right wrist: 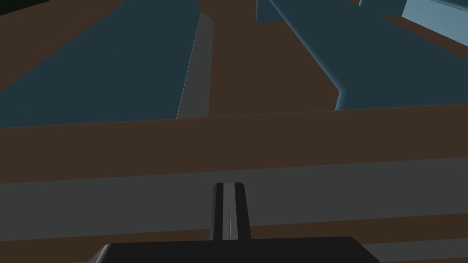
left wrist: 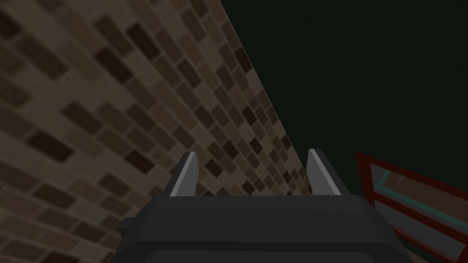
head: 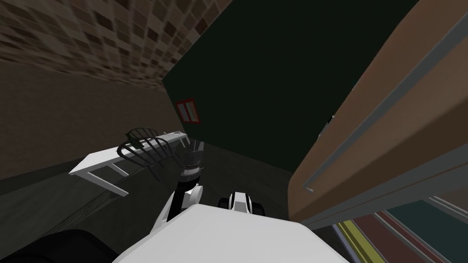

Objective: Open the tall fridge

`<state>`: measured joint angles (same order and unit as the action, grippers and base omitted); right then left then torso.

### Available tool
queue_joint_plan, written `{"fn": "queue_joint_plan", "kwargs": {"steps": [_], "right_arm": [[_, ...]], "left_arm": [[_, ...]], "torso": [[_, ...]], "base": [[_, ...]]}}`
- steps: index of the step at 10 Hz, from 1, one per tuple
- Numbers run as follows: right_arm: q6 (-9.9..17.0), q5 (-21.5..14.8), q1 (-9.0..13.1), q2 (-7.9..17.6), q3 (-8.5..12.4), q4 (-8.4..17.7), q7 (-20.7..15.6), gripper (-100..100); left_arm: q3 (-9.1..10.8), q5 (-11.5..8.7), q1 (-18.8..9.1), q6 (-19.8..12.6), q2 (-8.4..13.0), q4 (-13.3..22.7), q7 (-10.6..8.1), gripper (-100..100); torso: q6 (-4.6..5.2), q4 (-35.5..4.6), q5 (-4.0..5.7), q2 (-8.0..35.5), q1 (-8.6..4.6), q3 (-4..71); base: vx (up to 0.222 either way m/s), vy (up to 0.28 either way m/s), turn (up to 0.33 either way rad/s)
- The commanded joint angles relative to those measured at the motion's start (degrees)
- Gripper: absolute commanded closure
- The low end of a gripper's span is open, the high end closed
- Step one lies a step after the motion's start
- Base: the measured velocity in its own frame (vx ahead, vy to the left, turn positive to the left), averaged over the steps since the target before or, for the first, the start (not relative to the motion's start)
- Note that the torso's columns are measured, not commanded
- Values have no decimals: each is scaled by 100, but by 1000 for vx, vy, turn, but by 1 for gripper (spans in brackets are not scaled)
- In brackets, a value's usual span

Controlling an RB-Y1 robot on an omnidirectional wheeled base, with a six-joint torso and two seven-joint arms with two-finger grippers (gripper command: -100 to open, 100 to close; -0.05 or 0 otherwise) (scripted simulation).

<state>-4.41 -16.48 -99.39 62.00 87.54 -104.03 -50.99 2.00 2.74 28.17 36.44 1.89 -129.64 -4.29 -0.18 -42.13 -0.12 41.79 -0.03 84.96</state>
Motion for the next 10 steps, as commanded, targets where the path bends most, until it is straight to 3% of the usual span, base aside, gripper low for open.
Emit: {"fn": "queue_joint_plan", "kwargs": {"steps": [1, 2, 3, 10], "right_arm": [[85, -11, -75, -62, -18, 180, 19, 100], [51, -9, -49, -61, -23, 104, 14, 100], [-1, 52, -218, -101, 81, 181, 59, -100], [-273, 356, -975, -301, 565, 550, 296, -100]], "left_arm": [[0, 0, -1, 0, 0, 0, 0, 0], [0, 0, -1, 0, 0, 0, 0, 0], [1, 0, -2, 0, 1, 0, 0, 0], [1, 0, -2, 0, 1, 0, 0, 0]], "torso": [[-7, -6, -2, 23, -15, -8], [5, -12, 8, 40, -11, -27], [13, -22, 18, 75, -38, -51], [17, -15, 6, 48, 17, -39]], "base": [[177, 202, 13], [86, 98, -6], [79, 51, -26], [148, 72, -33]]}}
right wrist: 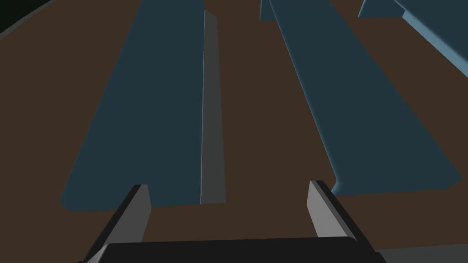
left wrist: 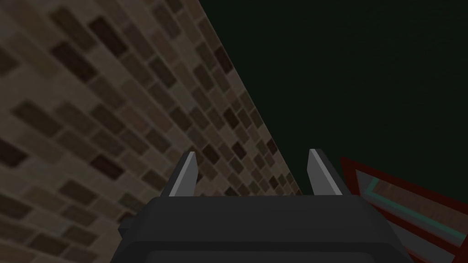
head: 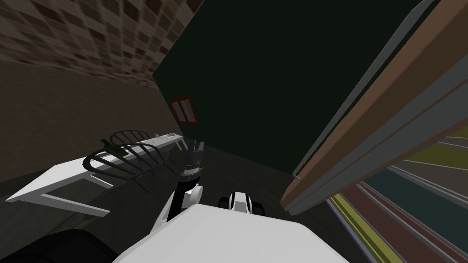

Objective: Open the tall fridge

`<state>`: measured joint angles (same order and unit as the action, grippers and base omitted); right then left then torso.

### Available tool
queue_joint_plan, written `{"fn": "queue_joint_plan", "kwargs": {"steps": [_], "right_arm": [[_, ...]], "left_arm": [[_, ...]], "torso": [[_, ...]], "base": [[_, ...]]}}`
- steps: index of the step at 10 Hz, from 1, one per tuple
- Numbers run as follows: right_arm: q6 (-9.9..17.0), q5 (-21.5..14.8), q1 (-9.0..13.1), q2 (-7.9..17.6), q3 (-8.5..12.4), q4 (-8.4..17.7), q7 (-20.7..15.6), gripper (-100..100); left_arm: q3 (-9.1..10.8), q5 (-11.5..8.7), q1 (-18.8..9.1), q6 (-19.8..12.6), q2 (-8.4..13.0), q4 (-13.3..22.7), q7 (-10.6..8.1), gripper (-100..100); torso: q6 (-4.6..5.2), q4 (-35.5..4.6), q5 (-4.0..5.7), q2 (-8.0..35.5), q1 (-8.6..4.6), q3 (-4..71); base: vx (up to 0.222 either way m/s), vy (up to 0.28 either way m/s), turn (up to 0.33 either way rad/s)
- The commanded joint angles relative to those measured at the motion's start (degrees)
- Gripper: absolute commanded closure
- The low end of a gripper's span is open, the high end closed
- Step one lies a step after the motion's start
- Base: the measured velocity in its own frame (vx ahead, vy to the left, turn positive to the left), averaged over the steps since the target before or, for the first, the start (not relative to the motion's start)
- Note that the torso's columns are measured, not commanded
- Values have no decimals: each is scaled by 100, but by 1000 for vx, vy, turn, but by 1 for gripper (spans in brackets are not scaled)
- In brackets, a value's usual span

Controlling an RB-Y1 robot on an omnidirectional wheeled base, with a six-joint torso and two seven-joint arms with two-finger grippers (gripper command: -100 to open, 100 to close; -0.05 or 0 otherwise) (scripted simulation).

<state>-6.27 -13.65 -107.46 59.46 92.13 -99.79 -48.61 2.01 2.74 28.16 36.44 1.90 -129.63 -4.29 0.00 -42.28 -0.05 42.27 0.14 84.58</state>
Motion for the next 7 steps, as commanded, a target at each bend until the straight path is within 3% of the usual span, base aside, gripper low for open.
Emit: {"fn": "queue_joint_plan", "kwargs": {"steps": [1, 7], "right_arm": [[-129, 119, -284, -77, 180, 180, 93, -100], [-365, 384, -932, -257, 592, 511, 304, -100]], "left_arm": [[0, 0, 0, 0, 0, 0, 0, 0], [0, 0, 0, 0, 0, 0, 0, 0]], "torso": [[0, 0, 4, -3, -13, 1], [0, 2, 2, -7, -7, 4]], "base": [[160, 75, -39], [149, 64, -34]]}}
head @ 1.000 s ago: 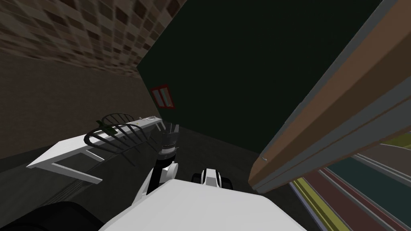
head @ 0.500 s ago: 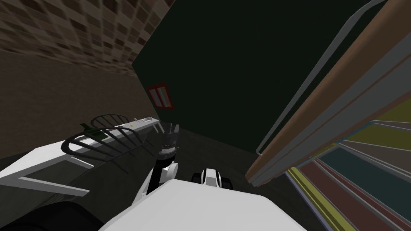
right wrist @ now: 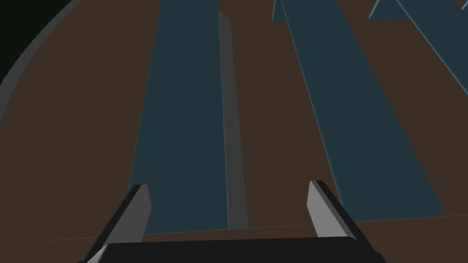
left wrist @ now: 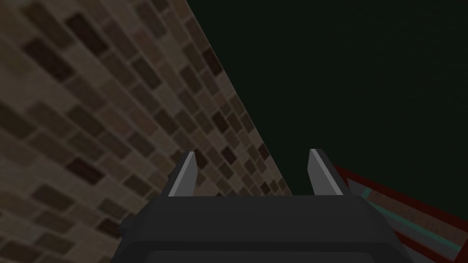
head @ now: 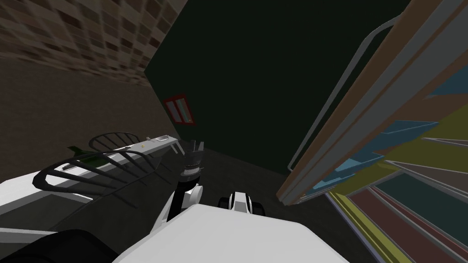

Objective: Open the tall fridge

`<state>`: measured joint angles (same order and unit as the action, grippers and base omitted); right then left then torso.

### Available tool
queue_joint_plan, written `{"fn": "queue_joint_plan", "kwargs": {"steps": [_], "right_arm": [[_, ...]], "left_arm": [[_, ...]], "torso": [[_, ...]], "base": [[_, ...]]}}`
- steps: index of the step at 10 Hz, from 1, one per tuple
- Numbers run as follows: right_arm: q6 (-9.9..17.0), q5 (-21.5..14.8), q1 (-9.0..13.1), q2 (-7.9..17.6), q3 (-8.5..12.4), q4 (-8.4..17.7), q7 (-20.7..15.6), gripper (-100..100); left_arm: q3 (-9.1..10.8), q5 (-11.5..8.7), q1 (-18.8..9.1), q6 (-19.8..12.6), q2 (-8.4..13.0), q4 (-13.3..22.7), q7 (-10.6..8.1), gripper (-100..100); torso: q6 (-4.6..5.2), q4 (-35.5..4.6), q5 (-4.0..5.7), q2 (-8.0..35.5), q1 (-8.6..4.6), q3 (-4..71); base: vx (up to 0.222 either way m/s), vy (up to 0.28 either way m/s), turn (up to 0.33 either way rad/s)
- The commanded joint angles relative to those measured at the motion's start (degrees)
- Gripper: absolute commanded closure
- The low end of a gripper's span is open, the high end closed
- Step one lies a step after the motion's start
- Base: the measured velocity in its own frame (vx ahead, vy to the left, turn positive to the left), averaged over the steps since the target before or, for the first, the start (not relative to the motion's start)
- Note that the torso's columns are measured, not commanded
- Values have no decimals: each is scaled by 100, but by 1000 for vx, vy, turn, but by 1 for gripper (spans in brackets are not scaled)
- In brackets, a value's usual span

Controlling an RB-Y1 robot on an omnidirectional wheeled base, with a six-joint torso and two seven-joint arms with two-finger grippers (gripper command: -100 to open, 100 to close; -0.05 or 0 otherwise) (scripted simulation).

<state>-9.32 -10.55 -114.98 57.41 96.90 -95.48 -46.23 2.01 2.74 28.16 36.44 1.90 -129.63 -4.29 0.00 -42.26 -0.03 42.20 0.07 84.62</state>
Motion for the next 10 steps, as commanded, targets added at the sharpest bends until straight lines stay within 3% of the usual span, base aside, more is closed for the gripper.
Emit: {"fn": "queue_joint_plan", "kwargs": {"steps": [1, 3, 10], "right_arm": [[-103, 123, -294, -86, 187, 145, 106, -100], [-86, 100, -242, -57, 156, 130, 88, -100], [-641, 529, -1220, -401, 1069, 387, 549, -100]], "left_arm": [[0, 0, 0, 0, 0, 0, 0, 0], [0, 0, -1, 0, 0, 0, 0, 0], [1, 0, -2, 0, 1, 0, 0, 0]], "torso": [[-1, 1, 1, -1, -3, 2], [-1, -10, 8, 35, -23, -21], [0, -1, 1, 4, -4, -2]], "base": [[136, 70, -33], [36, 20, -1], [13, -33, -43]]}}
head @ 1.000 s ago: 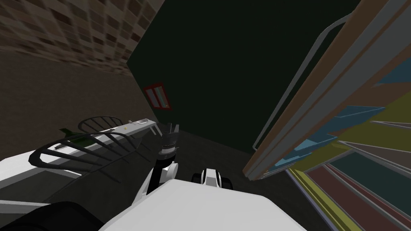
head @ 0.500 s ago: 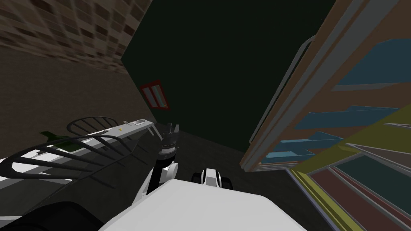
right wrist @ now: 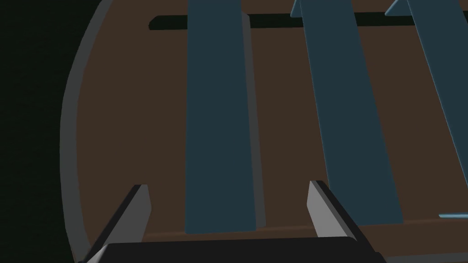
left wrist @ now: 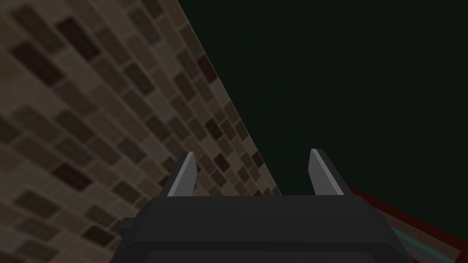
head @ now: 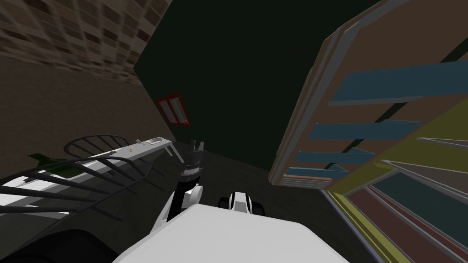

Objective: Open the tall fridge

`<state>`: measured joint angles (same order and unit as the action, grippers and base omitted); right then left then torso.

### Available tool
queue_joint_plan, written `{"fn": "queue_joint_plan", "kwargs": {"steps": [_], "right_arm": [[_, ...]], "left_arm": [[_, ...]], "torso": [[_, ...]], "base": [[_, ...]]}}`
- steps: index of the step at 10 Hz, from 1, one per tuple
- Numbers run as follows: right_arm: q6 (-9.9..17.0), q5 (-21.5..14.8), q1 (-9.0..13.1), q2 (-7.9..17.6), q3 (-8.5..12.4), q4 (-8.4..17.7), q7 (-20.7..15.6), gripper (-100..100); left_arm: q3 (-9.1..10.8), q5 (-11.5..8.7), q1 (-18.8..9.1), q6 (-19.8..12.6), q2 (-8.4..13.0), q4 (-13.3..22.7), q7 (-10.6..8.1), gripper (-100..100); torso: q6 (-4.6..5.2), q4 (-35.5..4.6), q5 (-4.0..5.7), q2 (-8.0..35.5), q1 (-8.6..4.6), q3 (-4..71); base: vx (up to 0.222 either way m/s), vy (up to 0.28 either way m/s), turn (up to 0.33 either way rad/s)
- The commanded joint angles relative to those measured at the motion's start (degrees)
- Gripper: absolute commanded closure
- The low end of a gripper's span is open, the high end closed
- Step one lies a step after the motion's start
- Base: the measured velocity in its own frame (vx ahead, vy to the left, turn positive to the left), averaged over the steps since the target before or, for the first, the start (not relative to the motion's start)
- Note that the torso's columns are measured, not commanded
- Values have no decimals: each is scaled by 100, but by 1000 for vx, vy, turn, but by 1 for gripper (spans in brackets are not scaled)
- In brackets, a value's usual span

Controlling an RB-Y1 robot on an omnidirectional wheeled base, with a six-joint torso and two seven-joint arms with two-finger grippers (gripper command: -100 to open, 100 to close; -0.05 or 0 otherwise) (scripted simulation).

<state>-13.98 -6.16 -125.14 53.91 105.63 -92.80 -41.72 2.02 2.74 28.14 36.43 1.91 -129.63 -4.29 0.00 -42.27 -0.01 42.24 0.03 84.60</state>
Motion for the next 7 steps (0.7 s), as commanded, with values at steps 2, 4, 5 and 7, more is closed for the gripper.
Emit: {"fn": "queue_joint_plan", "kwargs": {"steps": [2, 4, 5, 7], "right_arm": [[-101, 57, -114, -60, 117, 27, 62, 0], [-99, 57, -114, -59, 115, 26, 61, 0], [-99, 57, -114, -59, 115, 26, 61, 0], [-99, 57, -114, -59, 115, 26, 61, 0]], "left_arm": [[0, 0, 0, 0, 0, 0, 0, 0], [0, 0, -1, 0, 0, 0, 0, 0], [-1, 0, -1, 0, 0, 0, 0, 0], [0, 0, -1, 0, 0, 0, 0, 0]], "torso": [[-1, -2, 2, 7, 0, -5], [0, -3, 0, 9, 0, -6], [0, -2, 1, 7, -2, -5], [0, -1, 2, 4, -4, -2]], "base": [[5, -7, -2], [0, 0, 0], [0, 0, 0], [0, 0, 0]]}}
